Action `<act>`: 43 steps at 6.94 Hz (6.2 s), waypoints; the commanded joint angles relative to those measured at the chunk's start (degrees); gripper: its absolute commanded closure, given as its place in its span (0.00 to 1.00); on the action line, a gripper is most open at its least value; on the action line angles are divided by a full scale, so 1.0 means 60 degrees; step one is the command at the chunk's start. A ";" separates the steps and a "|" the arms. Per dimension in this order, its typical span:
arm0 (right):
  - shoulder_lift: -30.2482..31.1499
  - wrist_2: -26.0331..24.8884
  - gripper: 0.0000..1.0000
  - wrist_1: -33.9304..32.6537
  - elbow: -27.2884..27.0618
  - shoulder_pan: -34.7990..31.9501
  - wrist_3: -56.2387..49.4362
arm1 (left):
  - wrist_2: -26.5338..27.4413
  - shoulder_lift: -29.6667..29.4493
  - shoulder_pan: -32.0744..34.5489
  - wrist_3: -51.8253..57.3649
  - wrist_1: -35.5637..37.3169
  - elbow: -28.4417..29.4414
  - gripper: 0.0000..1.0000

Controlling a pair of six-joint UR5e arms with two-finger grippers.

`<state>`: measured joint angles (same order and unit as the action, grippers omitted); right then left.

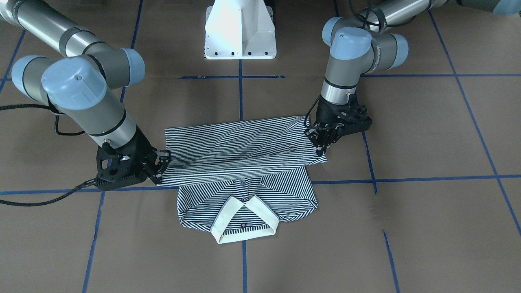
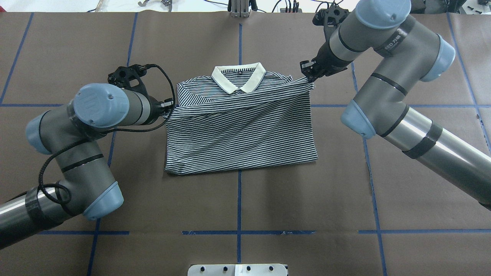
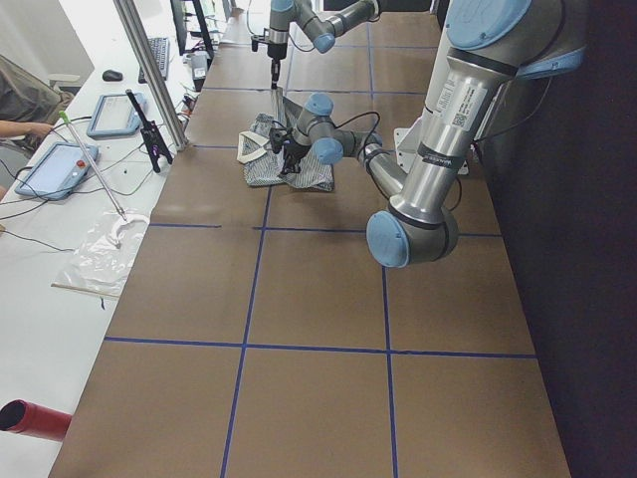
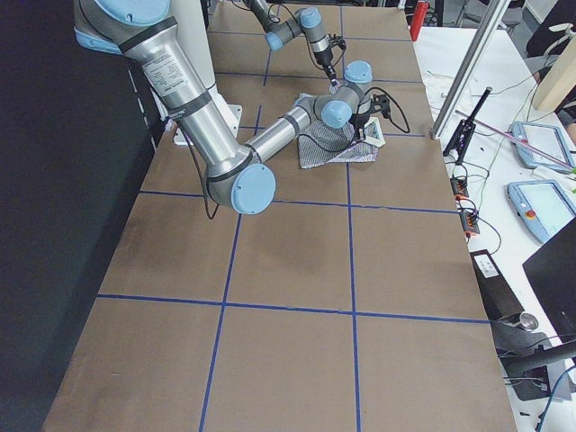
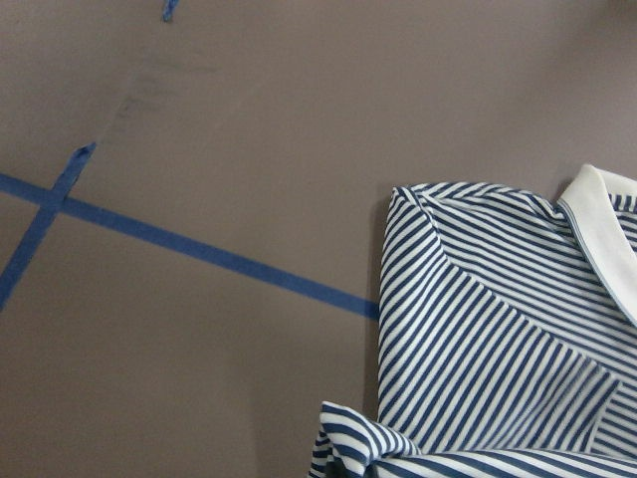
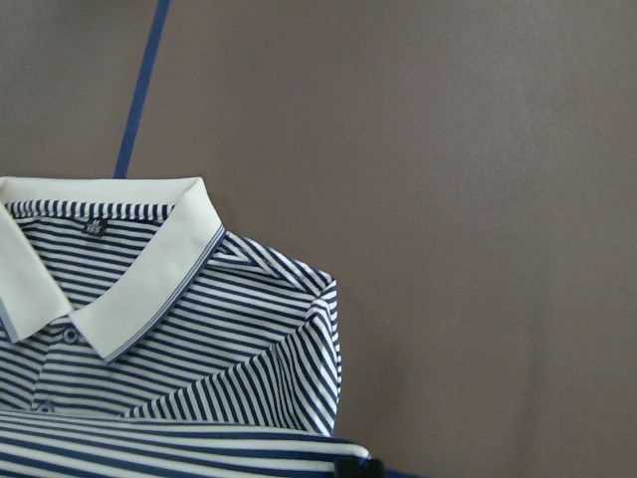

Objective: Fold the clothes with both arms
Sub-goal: 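Lift the hem with both grippers and fold it toward the collar, then lay the folded hem near the collar and open both grippers, then move the right gripper to the folded shirt's near edge and grasp it, then drag the folded shirt with the right gripper away from the left arm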

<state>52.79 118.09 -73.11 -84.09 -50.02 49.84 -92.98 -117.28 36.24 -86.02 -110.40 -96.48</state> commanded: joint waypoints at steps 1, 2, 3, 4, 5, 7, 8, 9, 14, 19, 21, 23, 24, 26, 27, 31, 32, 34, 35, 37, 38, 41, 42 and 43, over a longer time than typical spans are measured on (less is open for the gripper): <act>-0.0693 -0.0053 1.00 0.0933 0.1617 -0.0071 0.0029 | -0.0002 -0.0229 0.0243 -0.0005 -0.0364 0.0406 1.00; -0.0842 -0.0039 1.00 0.0934 0.1840 -0.0071 0.0029 | 0.0013 -0.0418 0.0288 -0.0063 -0.0365 0.0494 1.00; -0.0858 -0.0038 1.00 0.0949 0.1900 -0.0071 0.0029 | 0.0013 -0.0898 0.0477 -0.0078 -0.0365 0.1147 1.00; -0.0873 -0.0038 1.00 0.0949 0.1945 -0.0086 0.0015 | 0.0013 -0.1207 0.0566 -0.0092 -0.0379 0.1777 1.00; -0.0974 -0.0053 1.00 0.0949 0.2119 -0.0100 0.0000 | 0.0013 -0.1225 0.0610 -0.0078 -0.0394 0.1943 1.00; -0.1253 -0.0053 1.00 0.0963 0.2515 -0.0188 0.0000 | 0.0013 -0.1225 0.0654 -0.0078 -0.0394 0.1989 1.00; -0.1254 -0.0053 1.00 0.0964 0.2574 -0.0188 0.0000 | 0.0013 -0.1225 0.0741 -0.0092 -0.0394 0.1989 1.00; -0.1254 -0.0068 1.00 0.1123 0.2647 -0.0188 0.0000 | 0.0013 -0.1225 0.0786 -0.0092 -0.0409 0.1989 1.00; -0.1297 -0.0082 1.00 0.1666 0.2941 -0.0174 0.0014 | -0.0002 -0.1283 0.0830 -0.0093 -0.0409 0.1989 1.00; -0.1210 -0.0199 0.00 0.1930 0.2941 -0.0130 0.0073 | -0.0002 -0.1371 0.0830 -0.0092 -0.0409 0.2004 0.00; -0.1210 -0.0127 0.00 0.1916 0.2869 -0.0144 0.0204 | -0.0002 -0.1401 0.0859 -0.0049 -0.0409 0.1974 0.00; -0.0542 -0.0024 0.00 0.1887 0.1821 0.0364 0.1094 | -0.0031 -0.1401 0.0859 -0.0034 -0.0409 0.1916 0.00; 0.0436 -0.0111 0.00 0.1930 0.0624 0.0919 0.2128 | -0.0031 -0.1401 0.0860 -0.0034 -0.0394 0.1887 0.00; 0.1845 -0.0432 0.00 0.1872 -0.1051 0.1800 0.3148 | -0.0031 -0.1386 0.0860 -0.0048 -0.0365 0.1581 0.00; 0.1997 -0.0477 0.00 0.1814 -0.1130 0.2021 0.3483 | -0.0031 -0.1372 0.0860 -0.0063 -0.0336 0.1361 0.00; 0.2173 -0.0478 0.00 0.1595 -0.1131 0.2272 0.3984 | -0.0031 -0.1342 0.0845 -0.0092 -0.0306 0.1198 0.00; 0.2102 -0.0478 0.00 0.1144 -0.1146 0.2432 0.3984 | -0.0031 -0.1328 0.0845 -0.0092 -0.0321 0.1198 0.00; 0.2072 -0.0493 0.16 0.1022 -0.1160 0.2463 0.3984 | -0.0031 -0.1284 0.0845 -0.0092 -0.0350 0.1198 0.00; 0.2086 -0.0464 0.48 0.1022 -0.1204 0.2463 0.3984 | -0.0031 -0.1284 0.0845 -0.0092 -0.0350 0.1198 0.00; 0.2144 -0.0405 1.00 0.1008 -0.1277 0.2449 0.3970 | -0.0031 -0.1269 0.0845 -0.0092 -0.0350 0.1198 0.00; 0.2174 -0.0405 1.00 0.1022 -0.1379 0.2434 0.3854 | -0.0031 -0.1269 0.0845 -0.0092 -0.0365 0.1198 0.00; 0.3150 -0.0507 1.00 0.1037 -0.2720 0.2753 0.3867 | -0.0031 -0.1269 0.0830 -0.0107 -0.0336 0.0995 0.00; 0.3953 -0.0507 1.00 0.1037 -0.3525 0.3278 0.3968 | -0.0031 -0.1255 0.0816 -0.0122 -0.0278 0.0862 0.00; 0.4730 -0.0522 1.00 0.1037 -0.4259 0.3936 0.3984 | -0.0031 -0.1254 0.0787 -0.0252 -0.0262 0.0832 0.00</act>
<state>75.97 115.05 -66.88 -104.50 -30.34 73.48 -93.16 -124.84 41.10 -86.95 -112.15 -91.01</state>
